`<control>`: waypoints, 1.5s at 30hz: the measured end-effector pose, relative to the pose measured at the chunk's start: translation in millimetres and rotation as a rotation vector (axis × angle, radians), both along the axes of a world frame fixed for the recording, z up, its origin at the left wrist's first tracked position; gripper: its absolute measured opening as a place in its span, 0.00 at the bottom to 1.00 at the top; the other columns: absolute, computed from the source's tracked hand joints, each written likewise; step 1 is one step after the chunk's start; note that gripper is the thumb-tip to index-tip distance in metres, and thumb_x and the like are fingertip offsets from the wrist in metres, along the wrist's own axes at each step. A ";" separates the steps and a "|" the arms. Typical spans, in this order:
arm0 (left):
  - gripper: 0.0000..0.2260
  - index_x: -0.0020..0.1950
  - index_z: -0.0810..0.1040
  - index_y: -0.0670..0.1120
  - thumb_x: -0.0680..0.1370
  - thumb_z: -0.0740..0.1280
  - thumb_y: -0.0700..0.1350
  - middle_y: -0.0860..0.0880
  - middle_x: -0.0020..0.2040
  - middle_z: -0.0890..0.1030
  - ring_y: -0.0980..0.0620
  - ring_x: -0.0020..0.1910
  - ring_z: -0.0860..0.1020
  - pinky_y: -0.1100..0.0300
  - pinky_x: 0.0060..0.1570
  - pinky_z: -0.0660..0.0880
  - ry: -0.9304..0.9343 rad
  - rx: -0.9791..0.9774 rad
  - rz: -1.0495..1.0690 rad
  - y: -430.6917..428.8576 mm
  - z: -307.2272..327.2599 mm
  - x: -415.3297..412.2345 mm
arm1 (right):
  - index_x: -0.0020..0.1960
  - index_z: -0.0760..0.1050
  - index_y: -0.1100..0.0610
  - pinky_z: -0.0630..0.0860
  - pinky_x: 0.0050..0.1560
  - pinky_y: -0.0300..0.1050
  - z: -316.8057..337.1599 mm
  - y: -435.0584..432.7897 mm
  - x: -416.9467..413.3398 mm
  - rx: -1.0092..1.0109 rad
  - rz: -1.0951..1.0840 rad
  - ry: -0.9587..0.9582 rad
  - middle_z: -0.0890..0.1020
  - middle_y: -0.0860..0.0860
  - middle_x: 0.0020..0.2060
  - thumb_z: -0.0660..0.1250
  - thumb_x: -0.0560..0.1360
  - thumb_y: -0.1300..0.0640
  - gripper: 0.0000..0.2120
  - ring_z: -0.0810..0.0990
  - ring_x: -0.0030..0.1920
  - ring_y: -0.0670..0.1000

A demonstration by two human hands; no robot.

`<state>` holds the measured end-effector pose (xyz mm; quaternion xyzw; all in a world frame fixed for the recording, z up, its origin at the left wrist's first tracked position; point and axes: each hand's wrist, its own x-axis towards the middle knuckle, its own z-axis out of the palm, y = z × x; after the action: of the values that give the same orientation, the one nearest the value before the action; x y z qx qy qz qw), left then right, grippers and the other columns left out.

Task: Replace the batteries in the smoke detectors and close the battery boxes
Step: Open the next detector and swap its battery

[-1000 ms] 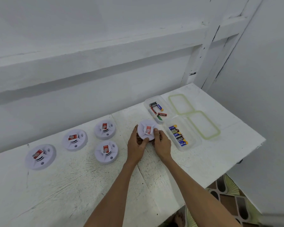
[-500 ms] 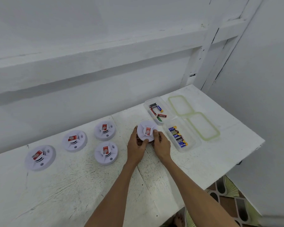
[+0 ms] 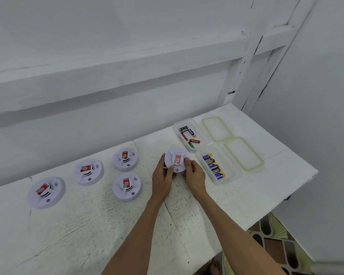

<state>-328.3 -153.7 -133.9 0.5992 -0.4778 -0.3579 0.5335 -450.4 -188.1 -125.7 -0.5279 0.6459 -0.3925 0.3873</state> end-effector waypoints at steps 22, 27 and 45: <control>0.19 0.79 0.69 0.48 0.88 0.58 0.45 0.49 0.72 0.78 0.51 0.68 0.78 0.61 0.65 0.77 0.039 0.005 0.068 -0.7 -1.9 -1.1 | 0.46 0.78 0.51 0.78 0.45 0.53 -3.2 -0.4 -1.7 -0.013 0.025 0.043 0.82 0.49 0.36 0.55 0.81 0.36 0.22 0.81 0.40 0.50; 0.19 0.79 0.70 0.50 0.88 0.57 0.45 0.48 0.68 0.81 0.51 0.63 0.81 0.59 0.61 0.80 0.043 -0.001 0.069 -1.1 -2.8 -0.6 | 0.45 0.77 0.51 0.78 0.45 0.53 -2.4 0.4 -1.6 -0.005 0.024 0.038 0.82 0.48 0.36 0.55 0.81 0.36 0.21 0.81 0.39 0.50; 0.18 0.78 0.71 0.52 0.88 0.57 0.45 0.48 0.64 0.83 0.45 0.56 0.84 0.53 0.55 0.83 0.056 0.020 0.076 -2.7 -5.1 -1.3 | 0.45 0.77 0.52 0.77 0.45 0.53 -1.9 1.3 -1.3 -0.011 0.017 0.052 0.82 0.49 0.36 0.55 0.81 0.36 0.22 0.81 0.39 0.50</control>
<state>-329.6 -156.4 -138.9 0.6120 -0.4360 -0.3584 0.5539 -451.7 -186.8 -127.6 -0.5454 0.6492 -0.3788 0.3708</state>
